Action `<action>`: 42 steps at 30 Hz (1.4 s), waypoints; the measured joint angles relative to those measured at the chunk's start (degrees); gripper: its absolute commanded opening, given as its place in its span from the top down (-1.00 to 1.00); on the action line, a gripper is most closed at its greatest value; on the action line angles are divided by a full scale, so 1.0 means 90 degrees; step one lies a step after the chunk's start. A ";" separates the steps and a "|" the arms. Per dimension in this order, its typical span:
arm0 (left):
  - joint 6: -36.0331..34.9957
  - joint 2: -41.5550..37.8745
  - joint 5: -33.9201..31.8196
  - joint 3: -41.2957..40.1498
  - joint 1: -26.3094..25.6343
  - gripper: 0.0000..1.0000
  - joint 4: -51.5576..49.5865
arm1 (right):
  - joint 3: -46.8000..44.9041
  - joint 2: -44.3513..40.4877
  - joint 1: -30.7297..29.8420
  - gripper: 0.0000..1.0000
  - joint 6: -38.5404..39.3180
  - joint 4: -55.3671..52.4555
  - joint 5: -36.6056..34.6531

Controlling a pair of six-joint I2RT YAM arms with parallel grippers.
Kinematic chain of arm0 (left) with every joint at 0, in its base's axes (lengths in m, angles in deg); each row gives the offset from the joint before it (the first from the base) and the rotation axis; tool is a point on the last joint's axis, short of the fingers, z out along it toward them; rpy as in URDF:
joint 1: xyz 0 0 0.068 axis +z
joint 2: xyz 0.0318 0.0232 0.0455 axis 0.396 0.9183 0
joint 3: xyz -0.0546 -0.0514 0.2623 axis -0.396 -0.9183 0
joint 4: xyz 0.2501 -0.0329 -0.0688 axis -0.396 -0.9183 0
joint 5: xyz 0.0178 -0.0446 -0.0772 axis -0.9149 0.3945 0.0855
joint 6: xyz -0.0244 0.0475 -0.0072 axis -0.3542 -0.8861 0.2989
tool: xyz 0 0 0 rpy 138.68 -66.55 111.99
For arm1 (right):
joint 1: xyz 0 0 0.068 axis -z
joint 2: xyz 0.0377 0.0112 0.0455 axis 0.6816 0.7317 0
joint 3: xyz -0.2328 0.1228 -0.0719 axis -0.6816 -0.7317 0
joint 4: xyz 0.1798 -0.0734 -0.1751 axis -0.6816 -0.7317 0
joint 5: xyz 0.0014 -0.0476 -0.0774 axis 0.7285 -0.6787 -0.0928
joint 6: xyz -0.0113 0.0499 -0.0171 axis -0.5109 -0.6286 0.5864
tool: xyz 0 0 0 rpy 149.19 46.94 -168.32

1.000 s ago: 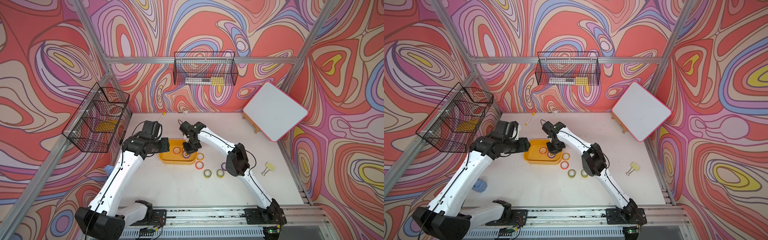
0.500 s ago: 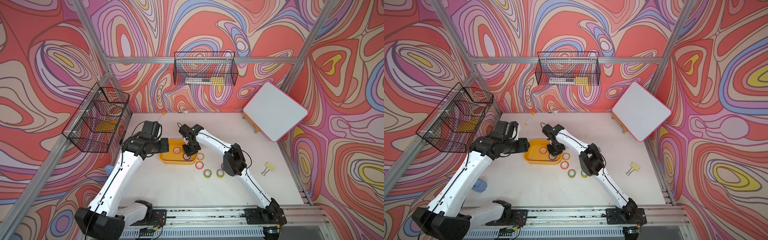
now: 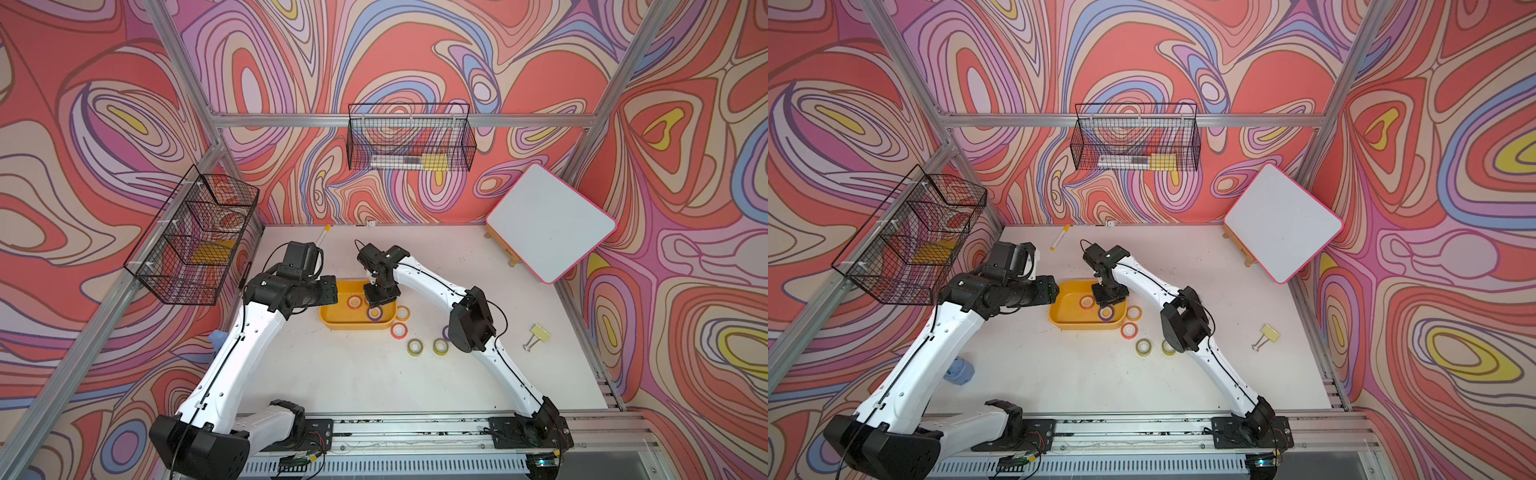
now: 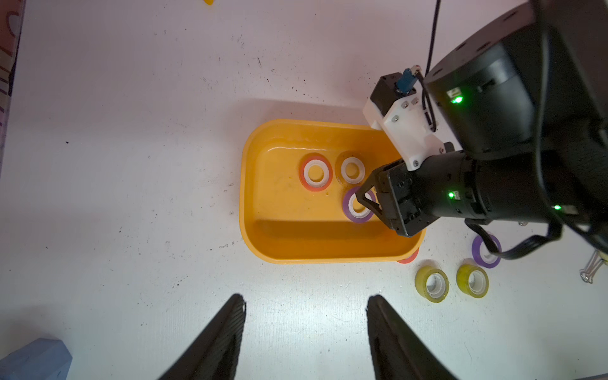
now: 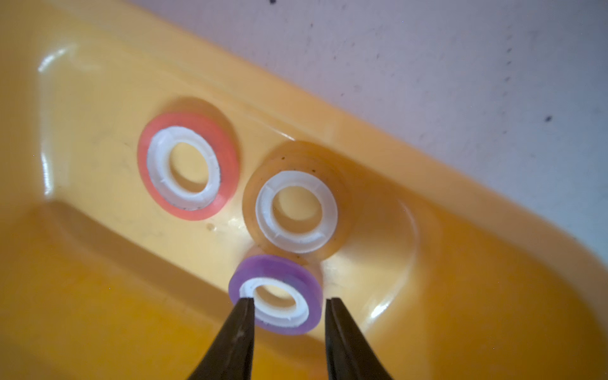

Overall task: Put the transparent tape into the storage box
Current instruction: Place the tape in the storage box, then pick up the tape from the center of the board.

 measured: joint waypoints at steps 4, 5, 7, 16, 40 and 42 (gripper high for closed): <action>-0.0019 -0.0056 0.0000 0.0000 0.0000 -0.32 -0.0034 | -0.0466 -0.0772 0.0000 0.23 -0.0024 0.0204 -0.0107; -0.0022 -0.0083 0.0000 0.0000 0.0000 -0.33 -0.0058 | -0.0597 -0.0998 0.0000 0.23 -0.0046 0.0291 -0.0153; -0.0046 -0.0126 -0.0005 0.0000 0.0000 -0.34 -0.0107 | -0.0882 -0.1467 0.0000 0.23 -0.0102 0.0469 -0.0228; -0.0039 -0.0287 0.0053 -0.0561 0.0000 -0.33 -0.0051 | -0.2324 -0.2409 0.0010 0.15 -0.0631 0.1355 -0.0527; -0.0068 -0.0588 0.0515 -0.1345 0.0000 -0.27 0.0712 | -0.5836 -0.4731 0.0304 -0.16 -0.0962 0.1574 -0.0767; -0.0117 -0.0607 0.0515 -0.1404 0.0000 -0.28 0.0733 | -0.6251 -0.4828 0.0253 -0.17 -0.0872 0.1559 -0.0775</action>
